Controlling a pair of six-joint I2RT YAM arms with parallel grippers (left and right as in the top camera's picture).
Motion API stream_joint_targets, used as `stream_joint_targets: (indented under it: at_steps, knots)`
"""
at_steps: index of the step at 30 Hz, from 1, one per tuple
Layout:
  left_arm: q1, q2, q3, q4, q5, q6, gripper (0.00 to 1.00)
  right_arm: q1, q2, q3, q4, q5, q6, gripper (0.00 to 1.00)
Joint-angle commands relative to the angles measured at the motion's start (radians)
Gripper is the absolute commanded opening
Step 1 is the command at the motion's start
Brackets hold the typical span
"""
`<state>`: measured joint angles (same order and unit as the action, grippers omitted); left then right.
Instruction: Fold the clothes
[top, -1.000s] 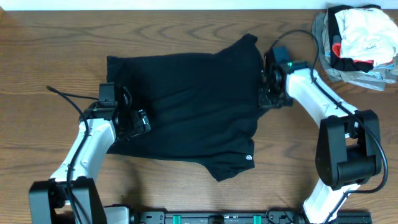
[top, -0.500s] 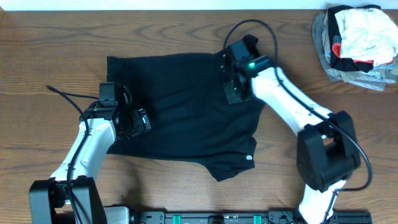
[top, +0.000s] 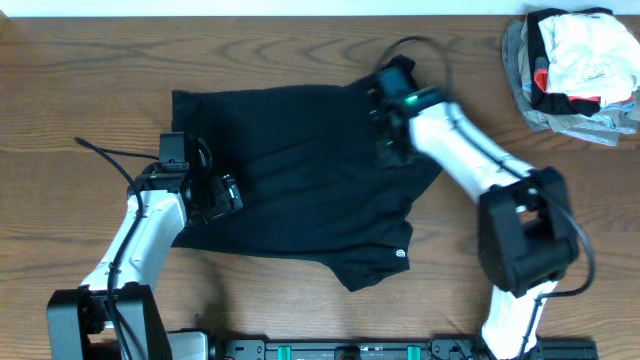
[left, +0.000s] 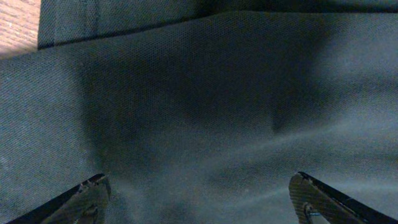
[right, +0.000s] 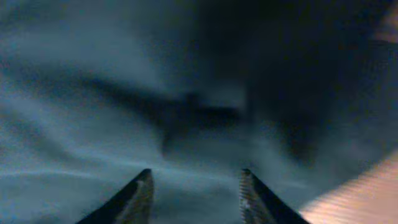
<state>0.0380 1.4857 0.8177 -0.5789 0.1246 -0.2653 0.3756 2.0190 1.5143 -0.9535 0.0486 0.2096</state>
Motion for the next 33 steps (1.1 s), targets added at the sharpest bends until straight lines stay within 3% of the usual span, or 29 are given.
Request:
stream_joint_targets:
  at_steps: [1,7,17,25,33]
  knots:
    - [-0.002,0.008,0.002,-0.001,-0.002,-0.008,0.93,-0.110,-0.037,0.020,-0.009,-0.016,-0.043,0.50]
    - [-0.002,0.008,0.002,0.005,-0.002,-0.009,0.93,-0.265,-0.037,0.013,0.019,-0.126,-0.170,0.62]
    - [-0.002,0.008,0.002,0.013,-0.002,-0.008,0.93,-0.386,-0.037,-0.058,0.109,-0.302,-0.317,0.63]
    - [-0.002,0.008,0.002,0.013,-0.002,-0.008,0.93,-0.387,-0.037,-0.185,0.240,-0.349,-0.319,0.57]
    - [-0.002,0.008,0.002,0.013,-0.002,-0.008,0.93,-0.386,-0.037,-0.202,0.256,-0.399,-0.319,0.37]
